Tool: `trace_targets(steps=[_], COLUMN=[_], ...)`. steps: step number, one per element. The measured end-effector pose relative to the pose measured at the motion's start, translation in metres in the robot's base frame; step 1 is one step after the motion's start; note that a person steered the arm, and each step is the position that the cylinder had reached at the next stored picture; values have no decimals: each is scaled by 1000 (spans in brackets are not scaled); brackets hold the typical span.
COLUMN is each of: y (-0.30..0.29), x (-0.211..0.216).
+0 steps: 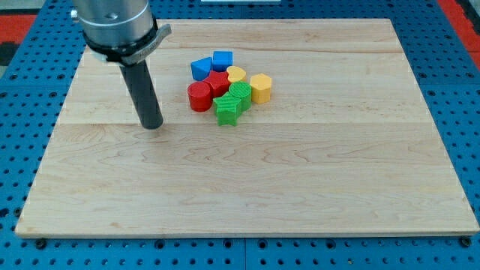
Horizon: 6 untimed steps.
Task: Push the blue triangle below the blue cube
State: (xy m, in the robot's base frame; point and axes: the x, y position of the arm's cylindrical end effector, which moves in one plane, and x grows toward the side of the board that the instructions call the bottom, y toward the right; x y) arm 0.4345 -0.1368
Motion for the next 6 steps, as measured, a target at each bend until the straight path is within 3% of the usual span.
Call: trace_targets(steps=[4, 6], y=[0, 23], x=[-85, -96])
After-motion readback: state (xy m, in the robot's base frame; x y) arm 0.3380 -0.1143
